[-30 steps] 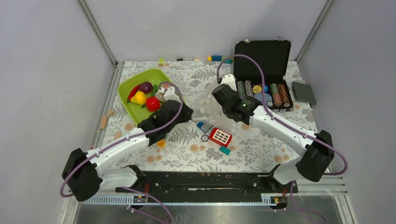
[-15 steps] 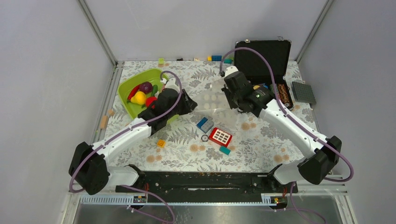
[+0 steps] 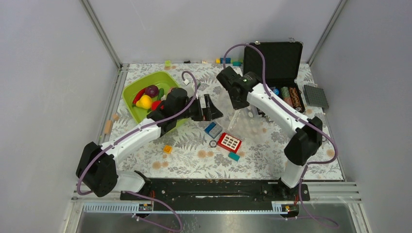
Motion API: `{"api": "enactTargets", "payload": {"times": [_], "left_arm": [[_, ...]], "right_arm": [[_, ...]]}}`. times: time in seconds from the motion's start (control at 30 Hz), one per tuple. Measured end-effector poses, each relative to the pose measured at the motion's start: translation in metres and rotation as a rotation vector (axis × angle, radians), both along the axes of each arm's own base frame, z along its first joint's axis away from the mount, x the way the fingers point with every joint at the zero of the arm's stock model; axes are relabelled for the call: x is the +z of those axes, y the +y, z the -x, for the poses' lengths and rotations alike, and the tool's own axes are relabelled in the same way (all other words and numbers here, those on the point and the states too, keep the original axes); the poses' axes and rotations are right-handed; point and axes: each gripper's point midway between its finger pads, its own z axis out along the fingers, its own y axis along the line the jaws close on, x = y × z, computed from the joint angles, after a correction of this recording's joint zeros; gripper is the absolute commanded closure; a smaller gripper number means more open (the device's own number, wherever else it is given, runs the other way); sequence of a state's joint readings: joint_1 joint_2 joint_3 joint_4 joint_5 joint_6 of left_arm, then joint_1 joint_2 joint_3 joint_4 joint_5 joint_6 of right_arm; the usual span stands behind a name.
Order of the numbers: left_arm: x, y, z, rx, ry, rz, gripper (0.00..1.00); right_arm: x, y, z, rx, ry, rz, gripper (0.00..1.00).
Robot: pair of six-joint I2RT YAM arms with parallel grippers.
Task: Place the food in the zip-top bag and seal the zipper
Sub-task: Open the zipper of the food storage bag at the center of the board, then pick up the fake fruit from the bin.
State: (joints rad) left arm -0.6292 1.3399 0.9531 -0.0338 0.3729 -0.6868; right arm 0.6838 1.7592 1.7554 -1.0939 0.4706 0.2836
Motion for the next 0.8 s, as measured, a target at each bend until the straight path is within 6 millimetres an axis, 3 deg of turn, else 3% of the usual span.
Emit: {"api": "enactTargets", "payload": {"times": [0.13,0.23,0.33,0.43,0.5,0.6,0.8], "left_arm": [[0.001,0.007,0.004,0.008,-0.007,-0.025,0.01],[0.005,0.027,-0.003,0.097,-0.024,-0.077,0.01],[0.011,0.069,-0.023,0.276,-0.034,-0.137,0.01],[0.008,0.127,-0.051,0.497,-0.022,-0.21,0.01],[-0.002,0.167,-0.066,0.633,0.012,-0.264,0.01],[-0.023,0.207,-0.081,0.752,0.075,-0.319,0.01],[-0.076,0.251,-0.107,0.859,0.229,-0.444,0.01]], "right_arm": [[-0.013,0.004,-0.003,-0.031,0.035,0.012,0.92],[-0.017,0.008,-0.003,-0.041,0.043,-0.001,0.92],[-0.018,0.012,-0.006,-0.044,0.034,-0.023,0.92],[-0.02,0.017,-0.009,-0.041,0.023,-0.046,0.91],[-0.024,0.02,-0.009,-0.036,0.031,-0.056,0.91],[-0.03,0.022,-0.008,-0.032,0.04,-0.067,0.92],[-0.039,0.023,-0.007,-0.023,0.058,-0.074,0.91]]}}
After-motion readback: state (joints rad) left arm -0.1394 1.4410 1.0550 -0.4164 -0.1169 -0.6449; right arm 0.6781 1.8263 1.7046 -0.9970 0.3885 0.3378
